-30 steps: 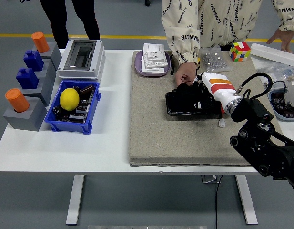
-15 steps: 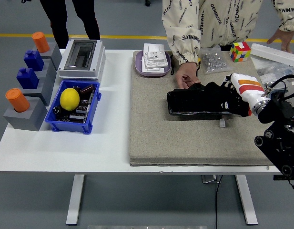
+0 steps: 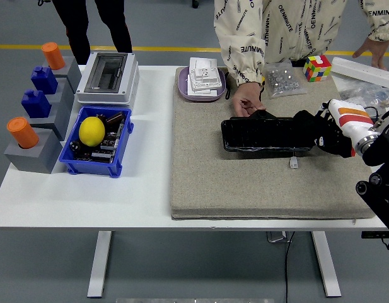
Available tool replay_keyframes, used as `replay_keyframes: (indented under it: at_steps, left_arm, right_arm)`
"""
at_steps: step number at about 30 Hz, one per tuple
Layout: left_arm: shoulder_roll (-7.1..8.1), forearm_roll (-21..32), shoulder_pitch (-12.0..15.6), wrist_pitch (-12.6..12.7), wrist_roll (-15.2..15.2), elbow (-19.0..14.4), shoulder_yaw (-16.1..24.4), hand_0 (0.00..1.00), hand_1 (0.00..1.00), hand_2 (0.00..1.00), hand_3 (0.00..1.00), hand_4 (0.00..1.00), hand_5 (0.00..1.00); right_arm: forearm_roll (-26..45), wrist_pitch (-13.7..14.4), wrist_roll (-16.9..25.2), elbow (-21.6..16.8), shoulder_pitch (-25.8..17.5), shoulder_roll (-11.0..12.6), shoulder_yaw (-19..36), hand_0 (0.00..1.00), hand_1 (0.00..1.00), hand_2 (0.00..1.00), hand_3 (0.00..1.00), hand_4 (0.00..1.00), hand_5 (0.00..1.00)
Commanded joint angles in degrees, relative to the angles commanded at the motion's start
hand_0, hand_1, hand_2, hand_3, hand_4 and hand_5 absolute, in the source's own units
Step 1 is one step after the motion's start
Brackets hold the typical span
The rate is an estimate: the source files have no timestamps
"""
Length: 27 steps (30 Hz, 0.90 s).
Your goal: Pick the rag up,wipe the panel,place it on the desk
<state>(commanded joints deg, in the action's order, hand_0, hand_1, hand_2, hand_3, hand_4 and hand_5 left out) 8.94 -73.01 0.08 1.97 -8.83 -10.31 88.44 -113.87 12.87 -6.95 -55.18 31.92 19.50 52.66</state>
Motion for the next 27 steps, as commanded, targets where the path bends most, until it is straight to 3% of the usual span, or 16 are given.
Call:
replay_keyframes:
  at_steps: [27]
  left_arm:
    - [0.15, 0.24, -0.08, 0.03, -0.06, 0.0, -0.27, 0.644, 0.689, 0.723, 0.565, 0.592, 0.469]
  right_arm:
    - [0.08, 0.11, -0.15, -1.0, 2.34, -3.66, -2.54, 0.247, 0.3, 0.395, 0.392, 0.998, 0.041]
